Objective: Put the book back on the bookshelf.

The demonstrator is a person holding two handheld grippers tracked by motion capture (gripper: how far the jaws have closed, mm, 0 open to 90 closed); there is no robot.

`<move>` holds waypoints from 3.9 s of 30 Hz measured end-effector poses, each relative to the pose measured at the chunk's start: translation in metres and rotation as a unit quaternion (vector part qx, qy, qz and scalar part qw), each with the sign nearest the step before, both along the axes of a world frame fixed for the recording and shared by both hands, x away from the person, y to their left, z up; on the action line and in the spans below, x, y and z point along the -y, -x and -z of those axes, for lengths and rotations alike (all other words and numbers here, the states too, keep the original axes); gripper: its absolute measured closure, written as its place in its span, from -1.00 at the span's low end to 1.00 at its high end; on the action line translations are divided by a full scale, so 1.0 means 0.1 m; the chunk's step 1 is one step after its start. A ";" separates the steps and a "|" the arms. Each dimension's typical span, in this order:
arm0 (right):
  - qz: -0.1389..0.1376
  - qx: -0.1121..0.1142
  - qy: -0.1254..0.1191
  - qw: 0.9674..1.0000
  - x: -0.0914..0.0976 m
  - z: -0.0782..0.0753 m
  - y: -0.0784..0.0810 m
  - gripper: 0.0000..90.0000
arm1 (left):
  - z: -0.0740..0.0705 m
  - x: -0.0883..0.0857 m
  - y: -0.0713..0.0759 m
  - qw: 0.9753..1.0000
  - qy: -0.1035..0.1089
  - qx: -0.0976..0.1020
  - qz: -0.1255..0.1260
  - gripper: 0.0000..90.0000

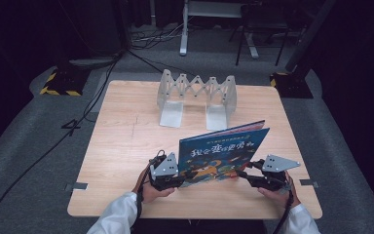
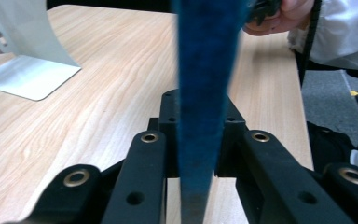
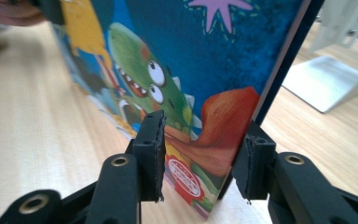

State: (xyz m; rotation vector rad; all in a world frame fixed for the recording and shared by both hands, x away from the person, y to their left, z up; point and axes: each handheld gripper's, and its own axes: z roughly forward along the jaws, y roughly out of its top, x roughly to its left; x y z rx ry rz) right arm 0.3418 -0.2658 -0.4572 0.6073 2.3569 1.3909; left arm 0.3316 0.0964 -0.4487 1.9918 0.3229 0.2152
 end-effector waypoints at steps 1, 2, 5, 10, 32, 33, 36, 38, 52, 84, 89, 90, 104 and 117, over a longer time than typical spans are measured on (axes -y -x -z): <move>0.007 0.006 0.007 1.000 -0.01 -0.01 0.00 0.30 | 0.00 0.00 -0.01 1.000 0.001 -0.002 0.001 0.75; 0.007 0.006 0.007 1.000 -0.01 -0.01 0.00 0.30 | 0.00 0.00 -0.01 1.000 0.001 -0.002 0.001 0.75; 0.009 0.010 0.006 1.000 0.02 -0.04 0.01 0.28 | 0.00 0.00 0.00 1.000 0.000 0.001 0.000 0.76; 0.036 0.023 -0.025 0.999 0.13 -0.13 -0.01 0.18 | 0.00 0.01 0.01 1.000 0.001 0.000 -0.003 0.83; 0.019 0.021 -0.030 0.999 -0.01 -0.12 -0.20 0.28 | 0.02 0.00 0.01 0.999 0.027 0.019 -0.035 0.76; 0.018 0.021 -0.031 0.999 -0.01 -0.12 -0.20 0.28 | 0.01 0.00 0.01 0.998 0.038 0.024 -0.040 0.74; 0.015 0.025 -0.029 0.999 -0.03 -0.12 -0.19 0.31 | -0.06 -0.01 0.00 0.997 0.063 0.025 -0.046 0.69; 0.015 0.023 -0.031 0.999 -0.03 -0.12 -0.20 0.31 | -0.10 0.00 0.00 0.996 0.066 0.034 -0.047 0.68; 0.012 0.027 -0.029 0.999 -0.02 -0.12 -0.18 0.31 | -0.26 0.01 -0.02 0.998 0.064 0.005 -0.021 0.75; 0.022 0.024 -0.029 0.999 -0.08 -0.09 -0.17 0.08 | -0.22 0.08 0.02 0.996 0.082 0.043 -0.016 0.84; 0.039 0.014 -0.003 0.999 -0.04 -0.02 -0.17 -0.18 | -0.23 0.06 0.01 0.996 0.080 0.044 -0.026 0.84; 0.039 0.014 -0.003 0.999 -0.04 -0.02 -0.17 -0.18 | -0.23 0.05 0.01 0.995 0.082 0.045 -0.030 0.84; 0.052 -0.031 0.025 0.998 0.09 0.19 -0.20 -0.24 | -0.39 -0.04 -0.04 0.992 0.050 0.079 -0.087 0.84; 0.052 -0.052 0.050 0.996 0.12 0.29 -0.17 -0.43 | -0.53 -0.28 -0.16 0.984 0.054 0.092 -0.143 0.84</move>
